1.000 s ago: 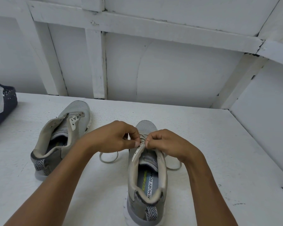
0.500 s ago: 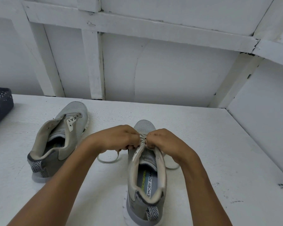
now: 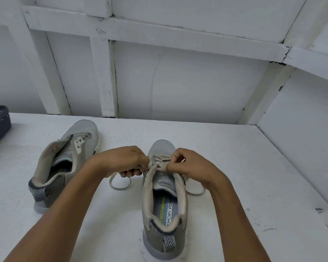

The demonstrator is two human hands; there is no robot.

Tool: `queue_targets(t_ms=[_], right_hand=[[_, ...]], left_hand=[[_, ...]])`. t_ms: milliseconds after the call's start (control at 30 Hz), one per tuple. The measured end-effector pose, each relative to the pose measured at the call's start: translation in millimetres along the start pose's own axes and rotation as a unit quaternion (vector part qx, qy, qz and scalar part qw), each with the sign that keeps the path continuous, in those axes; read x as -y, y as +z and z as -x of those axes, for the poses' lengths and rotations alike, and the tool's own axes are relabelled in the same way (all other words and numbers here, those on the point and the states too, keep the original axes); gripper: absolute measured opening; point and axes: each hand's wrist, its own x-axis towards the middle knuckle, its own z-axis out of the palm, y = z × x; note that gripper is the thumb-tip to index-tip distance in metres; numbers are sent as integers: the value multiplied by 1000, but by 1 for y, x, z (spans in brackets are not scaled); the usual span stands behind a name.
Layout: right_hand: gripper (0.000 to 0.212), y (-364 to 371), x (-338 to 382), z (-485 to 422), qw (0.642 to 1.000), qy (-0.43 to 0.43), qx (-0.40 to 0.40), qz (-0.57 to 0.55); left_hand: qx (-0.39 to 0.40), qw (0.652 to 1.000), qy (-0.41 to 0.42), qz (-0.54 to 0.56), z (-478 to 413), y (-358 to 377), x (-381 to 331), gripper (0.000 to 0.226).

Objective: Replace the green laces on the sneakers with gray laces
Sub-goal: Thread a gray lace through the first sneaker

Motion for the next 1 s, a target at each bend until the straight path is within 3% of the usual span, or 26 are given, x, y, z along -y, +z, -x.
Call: queue_targets(t_ms=[100, 300, 567, 767, 1000], right_hand=[[18, -4, -5, 5, 1000, 1, 1, -31], [27, -12, -13, 15, 998, 8, 10, -63], [24, -11, -13, 26, 995, -66, -55, -55], [25, -3, -16, 32, 993, -49, -96, -38], [22, 1, -14, 47, 992, -34, -110, -47]], left_hand=[[-22, 1000, -10, -16, -2, 0, 9, 31], [-79, 996, -25, -36, -1, -4, 27, 22], [-255, 955, 42, -145, 2, -8, 35, 22], [-270, 936, 3, -226, 0, -8, 38, 25], [-222, 901, -20, -373, -31, 2, 49, 36]])
